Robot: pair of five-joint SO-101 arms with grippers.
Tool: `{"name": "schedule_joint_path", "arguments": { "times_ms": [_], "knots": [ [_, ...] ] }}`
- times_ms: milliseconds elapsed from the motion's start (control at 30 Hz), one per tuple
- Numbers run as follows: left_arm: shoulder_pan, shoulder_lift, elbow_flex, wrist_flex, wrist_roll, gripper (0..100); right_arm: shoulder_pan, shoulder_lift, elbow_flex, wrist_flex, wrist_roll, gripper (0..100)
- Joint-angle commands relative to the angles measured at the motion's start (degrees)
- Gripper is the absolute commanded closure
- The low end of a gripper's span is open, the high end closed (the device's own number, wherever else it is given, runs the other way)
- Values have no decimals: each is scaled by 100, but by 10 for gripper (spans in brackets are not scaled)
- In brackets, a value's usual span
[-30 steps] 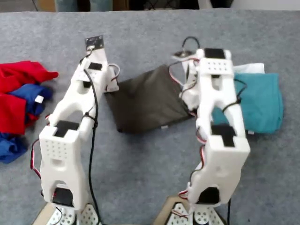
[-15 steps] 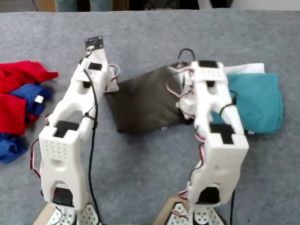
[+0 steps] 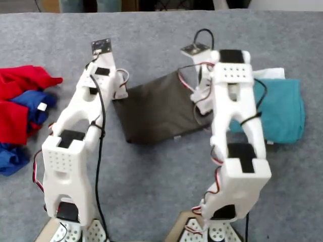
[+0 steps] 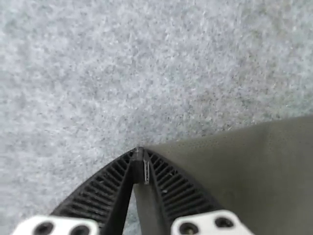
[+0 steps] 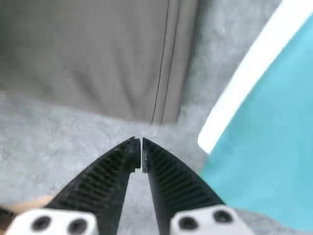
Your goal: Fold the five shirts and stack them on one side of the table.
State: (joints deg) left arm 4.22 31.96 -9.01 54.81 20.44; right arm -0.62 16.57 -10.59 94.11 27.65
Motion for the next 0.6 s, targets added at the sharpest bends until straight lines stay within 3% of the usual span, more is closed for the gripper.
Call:
{"name": "schedule_joint_path", "arguments": {
  "times_ms": [0,167,567],
  "knots": [
    [31,-255,31,79,26,971,62,224,505,-782,0,984],
    [31,-255,31,70,26,971,413,848,1042,-1266,123,984],
    [22,-316,13,79,18,971,457,-444,233,-62,246,984]
  ]
}}
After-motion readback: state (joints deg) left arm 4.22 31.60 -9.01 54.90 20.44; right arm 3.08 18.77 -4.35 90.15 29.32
